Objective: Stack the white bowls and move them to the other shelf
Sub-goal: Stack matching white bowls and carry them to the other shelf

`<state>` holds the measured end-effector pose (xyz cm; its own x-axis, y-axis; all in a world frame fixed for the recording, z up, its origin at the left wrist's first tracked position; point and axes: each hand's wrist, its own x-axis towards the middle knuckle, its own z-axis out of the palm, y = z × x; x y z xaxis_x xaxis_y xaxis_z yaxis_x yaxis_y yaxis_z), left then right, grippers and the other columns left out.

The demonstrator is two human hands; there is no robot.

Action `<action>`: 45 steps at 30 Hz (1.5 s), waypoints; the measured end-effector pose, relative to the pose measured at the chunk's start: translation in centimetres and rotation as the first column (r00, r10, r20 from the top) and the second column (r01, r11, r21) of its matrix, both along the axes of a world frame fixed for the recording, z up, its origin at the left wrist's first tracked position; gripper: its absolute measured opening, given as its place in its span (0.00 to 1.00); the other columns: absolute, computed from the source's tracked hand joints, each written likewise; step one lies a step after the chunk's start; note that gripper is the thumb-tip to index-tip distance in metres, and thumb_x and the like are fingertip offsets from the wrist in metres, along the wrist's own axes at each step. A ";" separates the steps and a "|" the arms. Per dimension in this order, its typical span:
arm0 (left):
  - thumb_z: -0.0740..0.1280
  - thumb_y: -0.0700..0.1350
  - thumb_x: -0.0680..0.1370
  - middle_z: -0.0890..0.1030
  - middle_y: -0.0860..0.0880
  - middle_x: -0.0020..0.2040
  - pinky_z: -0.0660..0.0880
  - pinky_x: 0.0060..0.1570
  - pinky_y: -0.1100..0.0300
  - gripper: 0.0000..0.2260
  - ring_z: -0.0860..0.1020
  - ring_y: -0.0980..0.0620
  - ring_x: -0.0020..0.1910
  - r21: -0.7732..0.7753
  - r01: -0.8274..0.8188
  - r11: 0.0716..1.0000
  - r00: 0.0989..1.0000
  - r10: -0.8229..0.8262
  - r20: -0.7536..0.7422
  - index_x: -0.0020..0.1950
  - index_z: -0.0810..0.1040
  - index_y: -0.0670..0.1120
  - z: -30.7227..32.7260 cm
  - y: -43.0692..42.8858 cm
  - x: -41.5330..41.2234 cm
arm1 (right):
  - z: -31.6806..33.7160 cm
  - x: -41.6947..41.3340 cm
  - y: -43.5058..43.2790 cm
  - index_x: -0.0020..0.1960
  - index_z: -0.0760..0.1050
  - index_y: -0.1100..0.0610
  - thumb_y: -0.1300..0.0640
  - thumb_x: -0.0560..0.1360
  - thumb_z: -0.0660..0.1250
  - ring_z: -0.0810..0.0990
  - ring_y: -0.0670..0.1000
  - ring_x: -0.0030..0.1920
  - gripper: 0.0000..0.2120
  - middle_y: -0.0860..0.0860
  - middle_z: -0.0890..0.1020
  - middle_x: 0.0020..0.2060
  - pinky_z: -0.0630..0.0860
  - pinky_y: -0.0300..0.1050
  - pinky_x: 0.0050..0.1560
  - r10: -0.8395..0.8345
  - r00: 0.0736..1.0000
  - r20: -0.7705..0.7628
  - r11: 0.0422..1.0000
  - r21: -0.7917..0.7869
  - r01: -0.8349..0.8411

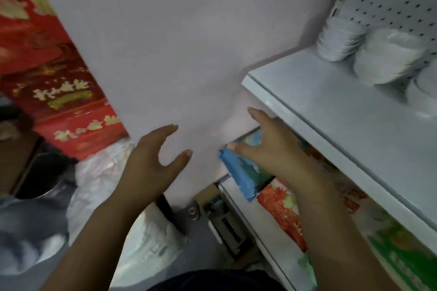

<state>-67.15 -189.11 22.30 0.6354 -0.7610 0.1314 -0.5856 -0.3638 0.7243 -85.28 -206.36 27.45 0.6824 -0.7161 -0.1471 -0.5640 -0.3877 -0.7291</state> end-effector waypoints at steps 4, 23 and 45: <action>0.72 0.59 0.75 0.72 0.61 0.73 0.63 0.69 0.61 0.27 0.68 0.61 0.72 0.052 -0.205 0.977 0.972 0.209 -0.103 0.74 0.73 0.57 -1.3 8.8 3.1 | -1.2 6.7 5.7 0.83 0.56 0.49 0.43 0.75 0.75 0.62 0.46 0.78 0.44 0.45 0.62 0.80 0.58 0.34 0.68 0.258 0.964 -0.060 0.966 0.026 -0.256; 0.72 0.58 0.77 0.73 0.57 0.73 0.63 0.67 0.61 0.29 0.68 0.54 0.74 0.249 -0.861 0.443 0.433 0.896 -0.098 0.76 0.70 0.56 -4.2 32.4 -3.9 | -7.4 23.7 25.9 0.82 0.57 0.45 0.40 0.71 0.77 0.60 0.46 0.79 0.46 0.43 0.61 0.80 0.60 0.41 0.73 0.946 0.177 -0.271 0.220 0.139 -0.965; 0.72 0.59 0.76 0.72 0.56 0.74 0.65 0.67 0.60 0.31 0.68 0.54 0.74 0.327 -0.917 -0.229 -0.272 0.958 -0.093 0.77 0.67 0.57 -6.2 39.7 -16.7 | -9.1 25.6 44.8 0.81 0.57 0.43 0.43 0.72 0.78 0.62 0.44 0.78 0.45 0.41 0.63 0.79 0.60 0.36 0.66 0.824 -0.507 -0.251 -0.470 0.195 -0.861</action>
<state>-83.90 -149.37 16.07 0.5631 0.8055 -0.1848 0.7046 -0.3510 0.6167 -59.66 -161.57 18.31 0.2638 0.8530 -0.4503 0.5887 -0.5122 -0.6253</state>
